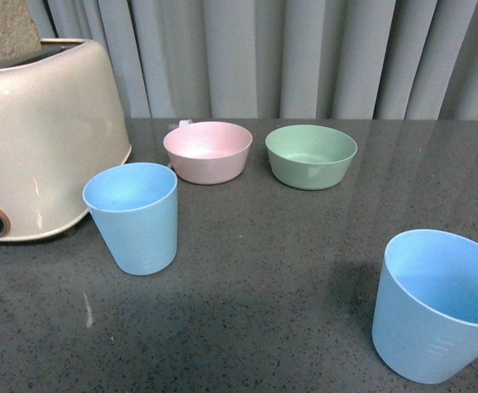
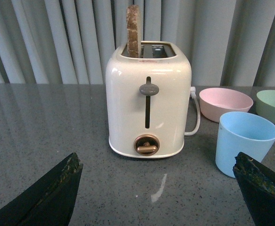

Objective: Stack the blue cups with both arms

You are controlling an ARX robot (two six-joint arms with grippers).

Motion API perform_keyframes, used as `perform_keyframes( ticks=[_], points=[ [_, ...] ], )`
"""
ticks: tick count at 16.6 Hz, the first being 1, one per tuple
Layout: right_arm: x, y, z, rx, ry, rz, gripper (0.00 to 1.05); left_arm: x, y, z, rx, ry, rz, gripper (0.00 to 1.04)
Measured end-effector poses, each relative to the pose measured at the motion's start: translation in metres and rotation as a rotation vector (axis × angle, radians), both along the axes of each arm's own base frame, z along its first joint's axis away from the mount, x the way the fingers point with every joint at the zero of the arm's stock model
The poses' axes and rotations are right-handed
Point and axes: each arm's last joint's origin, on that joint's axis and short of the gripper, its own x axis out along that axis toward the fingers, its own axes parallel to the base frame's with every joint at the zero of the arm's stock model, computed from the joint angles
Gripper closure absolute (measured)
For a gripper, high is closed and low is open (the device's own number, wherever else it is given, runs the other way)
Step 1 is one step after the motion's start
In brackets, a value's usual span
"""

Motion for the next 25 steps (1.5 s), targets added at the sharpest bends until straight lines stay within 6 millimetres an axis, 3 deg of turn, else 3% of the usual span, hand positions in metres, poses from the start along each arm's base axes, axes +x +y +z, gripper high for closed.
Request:
perform_keyframes(
  ticks=[14, 16, 21, 23, 25],
  points=[
    [0.0, 0.0, 0.0, 0.0, 0.0, 0.0, 0.07, 0.0, 0.0, 0.0, 0.0, 0.0, 0.0, 0.07],
    [0.0, 0.0, 0.0, 0.0, 0.0, -0.001, 0.07, 0.002, -0.002, -0.002, 0.027, 0.1, 0.091, 0.07],
    [0.0, 0.0, 0.0, 0.0, 0.0, -0.001, 0.07, 0.006, 0.0, 0.048, 0.057, -0.056, 0.03, 0.07],
    [0.0, 0.0, 0.0, 0.0, 0.0, -0.001, 0.07, 0.035, -0.008, 0.076, 0.064, -0.109, -0.095, 0.07],
    [0.0, 0.0, 0.0, 0.0, 0.0, -0.001, 0.07, 0.08, -0.03, 0.103, 0.085, -0.141, -0.232, 0.07]
  ],
)
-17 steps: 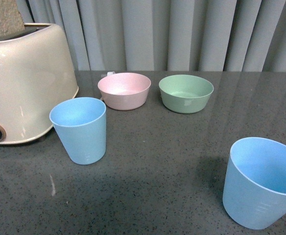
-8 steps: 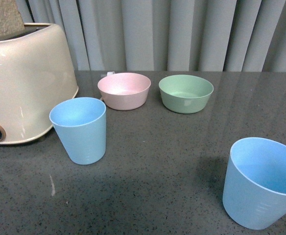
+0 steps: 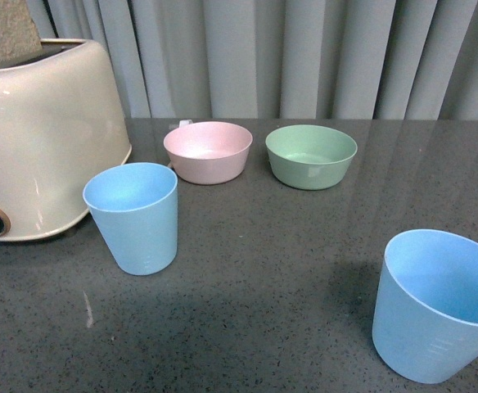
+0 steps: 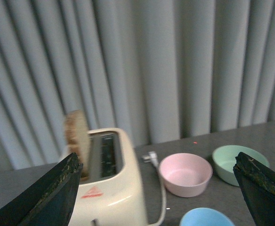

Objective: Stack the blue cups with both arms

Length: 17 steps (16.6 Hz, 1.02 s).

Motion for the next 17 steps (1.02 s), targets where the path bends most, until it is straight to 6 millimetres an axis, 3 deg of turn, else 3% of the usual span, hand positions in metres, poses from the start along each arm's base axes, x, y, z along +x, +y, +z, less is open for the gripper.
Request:
perform_keyframes(
  ticks=[1, 3, 5, 7, 11, 13, 17],
  points=[
    [0.0, 0.0, 0.0, 0.0, 0.0, 0.0, 0.07, 0.02, -0.013, 0.001, 0.012, 0.05, -0.064, 0.07],
    [0.0, 0.0, 0.0, 0.0, 0.0, 0.0, 0.07, 0.032, -0.022, -0.001, 0.024, 0.107, -0.109, 0.07],
    [0.0, 0.0, 0.0, 0.0, 0.0, 0.0, 0.07, 0.061, -0.049, -0.023, 0.065, 0.298, -0.21, 0.07],
    [0.0, 0.0, 0.0, 0.0, 0.0, 0.0, 0.07, 0.078, -0.066, -0.03, 0.09, 0.401, -0.283, 0.07],
    [0.0, 0.0, 0.0, 0.0, 0.0, 0.0, 0.07, 0.091, -0.083, -0.054, 0.182, 0.621, -0.343, 0.07],
    [0.0, 0.0, 0.0, 0.0, 0.0, 0.0, 0.07, 0.098, -0.088, -0.065, 0.29, 0.657, -0.336, 0.07],
    [0.0, 0.0, 0.0, 0.0, 0.0, 0.0, 0.07, 0.101, -0.089, -0.07, 0.308, 0.669, -0.338, 0.07]
  ],
)
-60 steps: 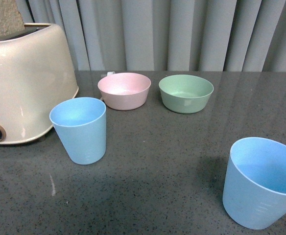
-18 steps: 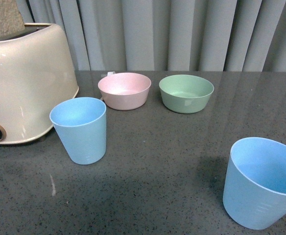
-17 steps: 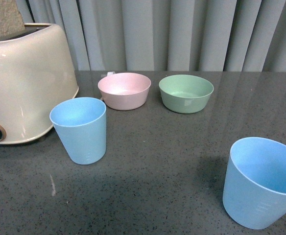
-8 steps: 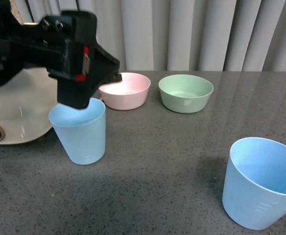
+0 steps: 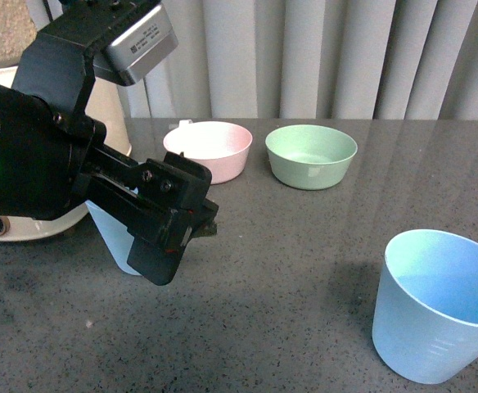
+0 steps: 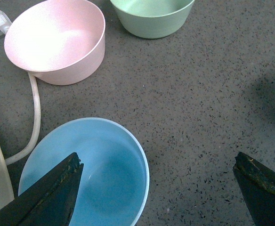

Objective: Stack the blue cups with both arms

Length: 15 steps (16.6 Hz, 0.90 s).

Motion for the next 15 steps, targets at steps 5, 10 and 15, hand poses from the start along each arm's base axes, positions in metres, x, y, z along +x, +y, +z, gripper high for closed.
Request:
perform_keyframes(
  ticks=[5, 10, 15],
  points=[
    [0.0, 0.0, 0.0, 0.0, 0.0, 0.0, 0.07, 0.0049, -0.003, -0.0097, 0.039, 0.035, -0.022, 0.07],
    [0.0, 0.0, 0.0, 0.0, 0.0, 0.0, 0.07, 0.0049, -0.0037, -0.0098, 0.051, 0.032, -0.037, 0.52],
    [0.0, 0.0, 0.0, 0.0, 0.0, 0.0, 0.07, 0.0068, -0.0046, -0.0046, 0.04, 0.024, -0.048, 1.02]
  ],
)
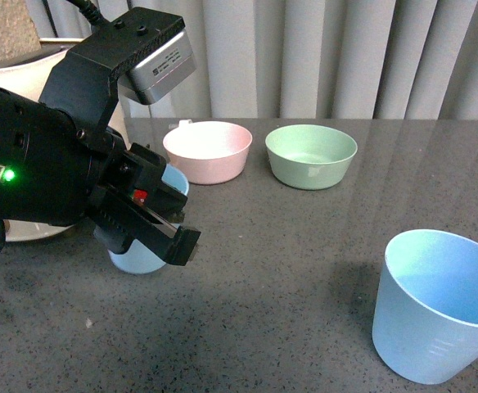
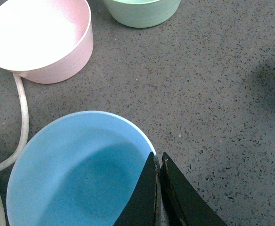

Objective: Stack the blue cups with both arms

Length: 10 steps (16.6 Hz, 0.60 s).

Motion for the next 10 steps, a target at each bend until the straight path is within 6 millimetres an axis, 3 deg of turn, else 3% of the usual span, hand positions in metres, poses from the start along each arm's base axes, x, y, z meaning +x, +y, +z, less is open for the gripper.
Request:
perform_keyframes(
  ticks=[4, 7, 10],
  points=[
    [0.0, 0.0, 0.0, 0.0, 0.0, 0.0, 0.07, -0.012, -0.007, 0.015, -0.014, -0.023, -0.058, 1.03],
    [0.0, 0.0, 0.0, 0.0, 0.0, 0.0, 0.07, -0.034, -0.029, 0.03, -0.039, -0.051, -0.197, 1.03],
    [0.0, 0.0, 0.0, 0.0, 0.0, 0.0, 0.07, -0.046, -0.049, 0.028, -0.029, -0.052, -0.284, 1.03]
  ],
)
